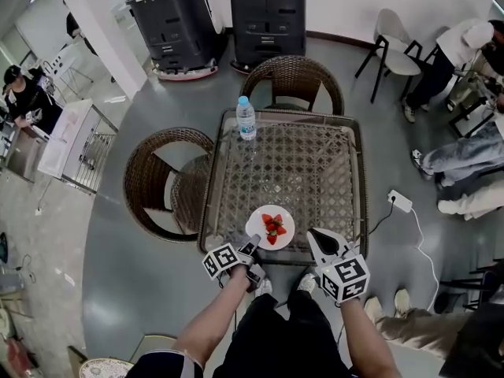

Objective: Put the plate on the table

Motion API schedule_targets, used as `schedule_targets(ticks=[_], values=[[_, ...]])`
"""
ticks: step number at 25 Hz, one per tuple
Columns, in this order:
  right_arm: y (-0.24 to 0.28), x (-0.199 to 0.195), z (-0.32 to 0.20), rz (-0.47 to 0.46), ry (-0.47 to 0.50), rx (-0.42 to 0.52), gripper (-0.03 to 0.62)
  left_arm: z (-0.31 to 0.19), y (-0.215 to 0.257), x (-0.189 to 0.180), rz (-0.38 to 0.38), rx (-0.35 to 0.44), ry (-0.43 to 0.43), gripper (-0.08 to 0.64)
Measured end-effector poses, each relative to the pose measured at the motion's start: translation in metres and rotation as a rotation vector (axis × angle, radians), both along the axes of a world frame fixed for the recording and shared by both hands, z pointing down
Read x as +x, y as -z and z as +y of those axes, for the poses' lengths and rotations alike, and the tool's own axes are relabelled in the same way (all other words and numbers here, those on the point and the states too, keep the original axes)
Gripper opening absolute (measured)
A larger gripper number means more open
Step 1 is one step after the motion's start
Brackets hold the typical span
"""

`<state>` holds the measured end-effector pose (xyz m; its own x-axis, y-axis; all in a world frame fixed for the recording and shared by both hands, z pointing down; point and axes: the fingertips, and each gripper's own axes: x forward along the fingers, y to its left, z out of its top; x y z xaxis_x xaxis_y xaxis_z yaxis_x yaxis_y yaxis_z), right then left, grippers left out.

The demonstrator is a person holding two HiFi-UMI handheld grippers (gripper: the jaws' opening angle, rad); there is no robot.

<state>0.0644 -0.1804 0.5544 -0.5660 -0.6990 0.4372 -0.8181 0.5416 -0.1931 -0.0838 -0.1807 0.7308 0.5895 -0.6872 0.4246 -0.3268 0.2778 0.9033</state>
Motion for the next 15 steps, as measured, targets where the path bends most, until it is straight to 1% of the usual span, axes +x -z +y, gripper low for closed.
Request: schedule_targets(ticks=[8,15], values=[[-0.009,0.013,0.004,0.008,-0.013,-0.019,0.005,-0.003,-0.018,0.004,-0.033,-0.036,0.004,0.018],[-0.01,0.018,0.002,0.01,-0.015,-0.017,0.005,-0.006,-0.027,0.003,-0.051,-0.048,0.019,0.018]])
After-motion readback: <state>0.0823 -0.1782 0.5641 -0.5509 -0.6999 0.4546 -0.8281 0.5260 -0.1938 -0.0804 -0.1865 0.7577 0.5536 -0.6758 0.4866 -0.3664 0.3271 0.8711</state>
